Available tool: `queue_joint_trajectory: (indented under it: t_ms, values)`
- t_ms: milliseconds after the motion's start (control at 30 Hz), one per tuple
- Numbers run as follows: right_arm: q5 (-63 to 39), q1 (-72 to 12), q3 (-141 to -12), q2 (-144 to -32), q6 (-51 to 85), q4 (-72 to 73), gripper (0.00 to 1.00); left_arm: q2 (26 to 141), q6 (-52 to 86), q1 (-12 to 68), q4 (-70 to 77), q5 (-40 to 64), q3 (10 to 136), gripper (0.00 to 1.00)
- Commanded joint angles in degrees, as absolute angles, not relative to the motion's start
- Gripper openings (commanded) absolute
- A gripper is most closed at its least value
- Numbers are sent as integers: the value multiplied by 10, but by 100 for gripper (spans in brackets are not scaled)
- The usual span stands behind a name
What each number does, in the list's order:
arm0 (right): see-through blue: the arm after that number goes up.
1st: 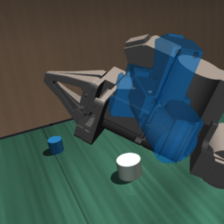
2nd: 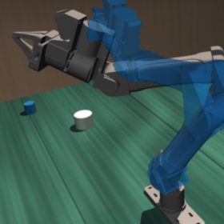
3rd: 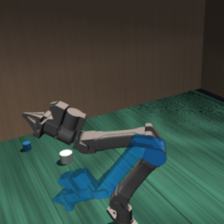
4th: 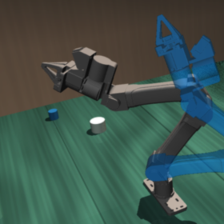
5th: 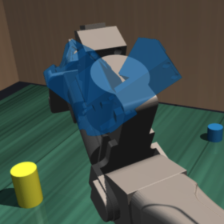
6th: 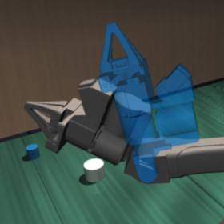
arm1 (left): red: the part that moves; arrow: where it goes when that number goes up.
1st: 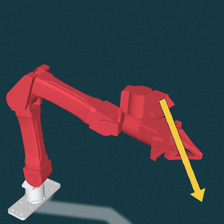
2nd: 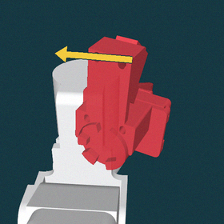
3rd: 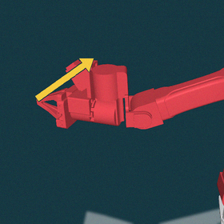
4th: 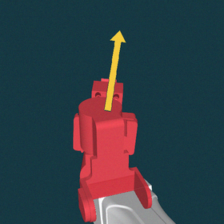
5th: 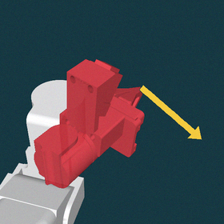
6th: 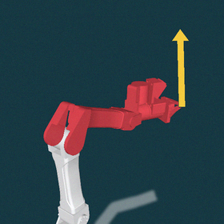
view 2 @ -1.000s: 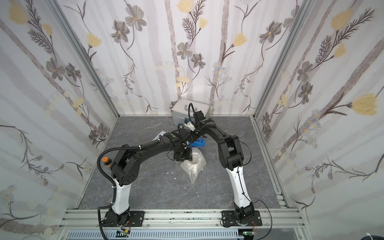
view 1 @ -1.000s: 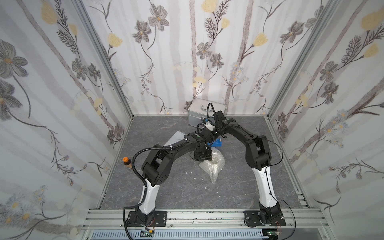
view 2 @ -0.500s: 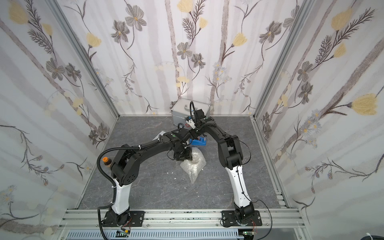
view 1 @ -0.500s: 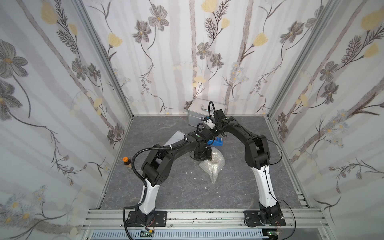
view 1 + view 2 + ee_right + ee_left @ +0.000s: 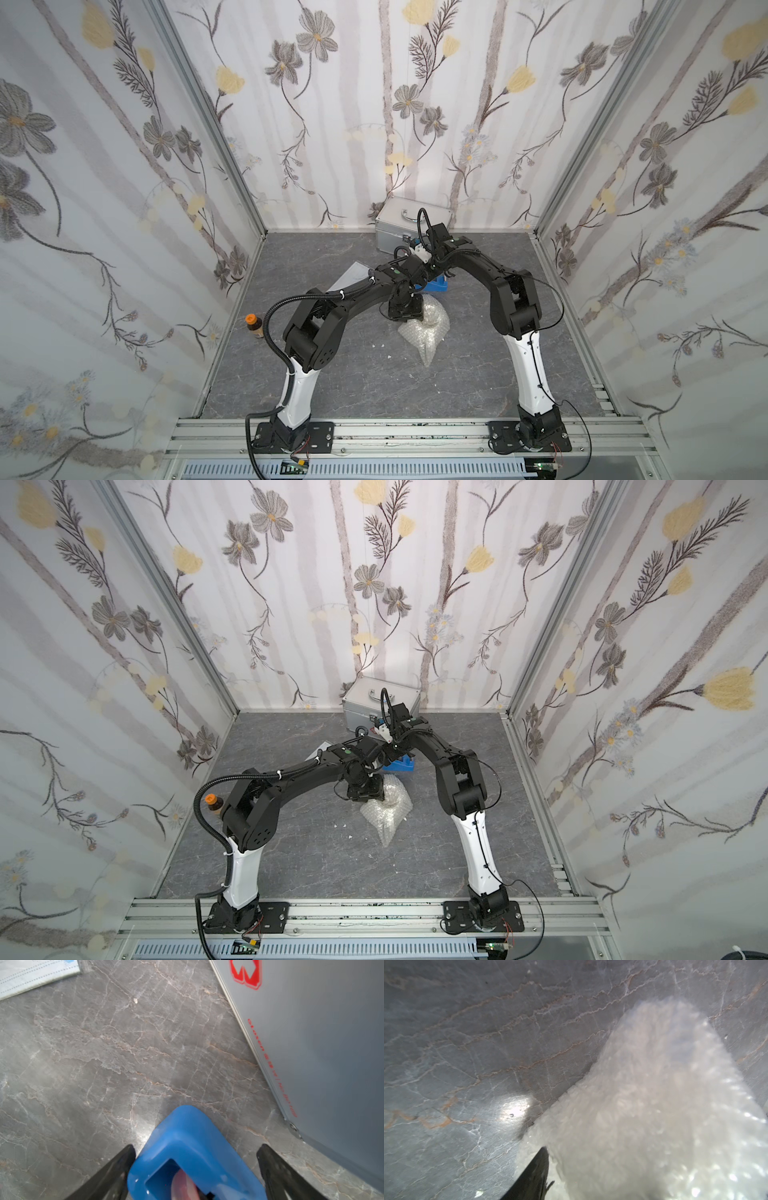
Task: Wrap mugs in bubble wrap
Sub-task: Move the Tape Cutter to the center of the board.
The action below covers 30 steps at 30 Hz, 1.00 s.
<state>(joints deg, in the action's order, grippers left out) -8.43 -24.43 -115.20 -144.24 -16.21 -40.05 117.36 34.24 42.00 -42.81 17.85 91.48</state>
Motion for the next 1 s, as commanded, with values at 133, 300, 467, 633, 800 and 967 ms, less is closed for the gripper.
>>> queue_joint_trajectory:
  t_ms: [133, 300, 467, 633, 800, 967]
  values:
    - [-52, -244, -1167, -1450, -146, -411, 70, 1169, 339, 419, -436, 172, 919, 53]
    - [-40, -243, -1131, -1419, -107, -413, 52, 1169, 340, 421, -432, 174, 917, 53]
    - [4, -241, -1066, -1377, -54, -401, 50, 1169, 340, 423, -428, 176, 918, 53]
    - [56, -231, -978, -1317, 11, -374, 48, 1169, 340, 427, -427, 176, 918, 53]
    - [44, -205, -922, -1274, 39, -360, 79, 1168, 340, 432, -427, 174, 919, 53]
    - [8, -206, -859, -1217, 52, -333, 99, 1167, 340, 434, -427, 171, 918, 53]
